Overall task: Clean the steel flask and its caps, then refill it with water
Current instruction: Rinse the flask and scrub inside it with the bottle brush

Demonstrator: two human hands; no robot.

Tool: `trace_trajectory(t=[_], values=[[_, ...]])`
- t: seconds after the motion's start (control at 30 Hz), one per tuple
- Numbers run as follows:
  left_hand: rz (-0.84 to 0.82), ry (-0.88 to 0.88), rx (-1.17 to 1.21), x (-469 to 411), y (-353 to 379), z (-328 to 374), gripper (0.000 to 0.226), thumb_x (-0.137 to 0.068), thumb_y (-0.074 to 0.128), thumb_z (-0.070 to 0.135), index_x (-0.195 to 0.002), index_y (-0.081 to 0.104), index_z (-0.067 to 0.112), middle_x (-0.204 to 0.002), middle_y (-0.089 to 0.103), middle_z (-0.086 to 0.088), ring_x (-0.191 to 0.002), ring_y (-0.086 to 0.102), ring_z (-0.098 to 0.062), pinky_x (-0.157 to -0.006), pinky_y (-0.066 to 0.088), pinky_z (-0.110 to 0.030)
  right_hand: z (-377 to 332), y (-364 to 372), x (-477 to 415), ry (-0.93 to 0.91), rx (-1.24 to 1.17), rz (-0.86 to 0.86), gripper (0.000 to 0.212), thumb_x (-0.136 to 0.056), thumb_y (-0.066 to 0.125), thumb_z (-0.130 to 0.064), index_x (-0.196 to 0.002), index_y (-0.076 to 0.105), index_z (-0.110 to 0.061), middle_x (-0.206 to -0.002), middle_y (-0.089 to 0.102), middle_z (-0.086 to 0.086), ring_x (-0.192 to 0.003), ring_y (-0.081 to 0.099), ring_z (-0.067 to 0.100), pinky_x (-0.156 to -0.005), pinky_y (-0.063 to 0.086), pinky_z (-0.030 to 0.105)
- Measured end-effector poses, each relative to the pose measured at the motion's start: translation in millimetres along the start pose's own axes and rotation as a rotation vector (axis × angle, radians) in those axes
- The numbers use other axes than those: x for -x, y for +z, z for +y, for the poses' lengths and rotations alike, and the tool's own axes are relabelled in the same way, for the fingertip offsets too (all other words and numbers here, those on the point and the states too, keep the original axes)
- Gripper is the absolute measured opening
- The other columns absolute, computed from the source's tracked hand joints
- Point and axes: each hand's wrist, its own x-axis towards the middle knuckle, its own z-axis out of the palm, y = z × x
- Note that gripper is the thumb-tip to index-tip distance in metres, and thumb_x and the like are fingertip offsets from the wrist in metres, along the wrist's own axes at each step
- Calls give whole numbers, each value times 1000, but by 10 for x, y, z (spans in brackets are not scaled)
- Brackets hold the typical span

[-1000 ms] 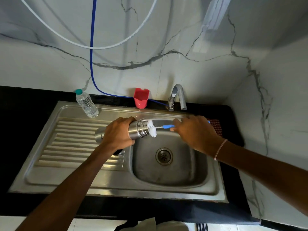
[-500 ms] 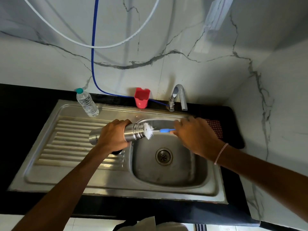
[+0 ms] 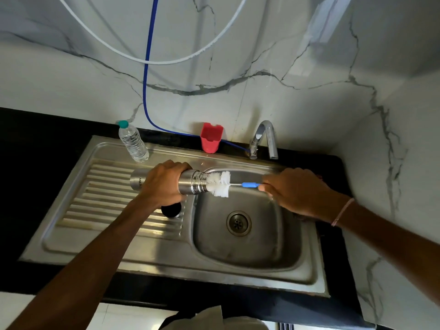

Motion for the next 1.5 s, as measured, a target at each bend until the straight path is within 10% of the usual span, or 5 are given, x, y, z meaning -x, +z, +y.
trace_trajectory(t=[0.63, 0.93, 1.13, 1.4, 1.5], values=[[-1, -1, 30, -151, -104, 41, 71, -50, 91, 33, -113, 59, 36, -100, 66, 1, -92, 64, -26, -79, 56, -41, -494, 64, 1, 39, 357, 313, 14, -92, 55, -13, -106, 59, -11, -76, 60, 10, -55, 58, 27, -51, 45, 33], [87, 140, -1, -88, -103, 211, 66, -52, 88, 23, -114, 65, 26, -97, 69, -2, -92, 64, -28, -76, 54, -39, -473, -162, -235, 510, -1093, -404, 44, -105, 44, -45, -67, 45, -23, -53, 35, -7, -43, 26, 12, -41, 19, 20], [38, 47, -16, -101, -148, 270, 68, -55, 89, 27, -117, 61, 28, -101, 66, -3, -95, 63, -29, -77, 51, -38, -638, 58, 0, 98, 410, 194, 29, -105, 36, -30, -100, 58, -13, -82, 61, 9, -68, 58, 26, -62, 46, 37], [123, 255, -87, -69, -75, 368, 63, -47, 87, 19, -107, 66, 20, -93, 71, 1, -88, 63, -25, -76, 48, -34, -434, -39, -201, 440, -1054, -468, 39, -106, 40, -39, -73, 49, -22, -57, 37, -4, -40, 27, 10, -38, 22, 21], [83, 218, -116, -55, -10, 377, 64, -50, 87, 23, -110, 64, 23, -94, 70, 2, -89, 63, -24, -75, 49, -35, -399, 41, -126, 197, -286, -210, 39, -107, 38, -41, -75, 51, -23, -61, 45, -4, -48, 40, 12, -48, 43, 30]])
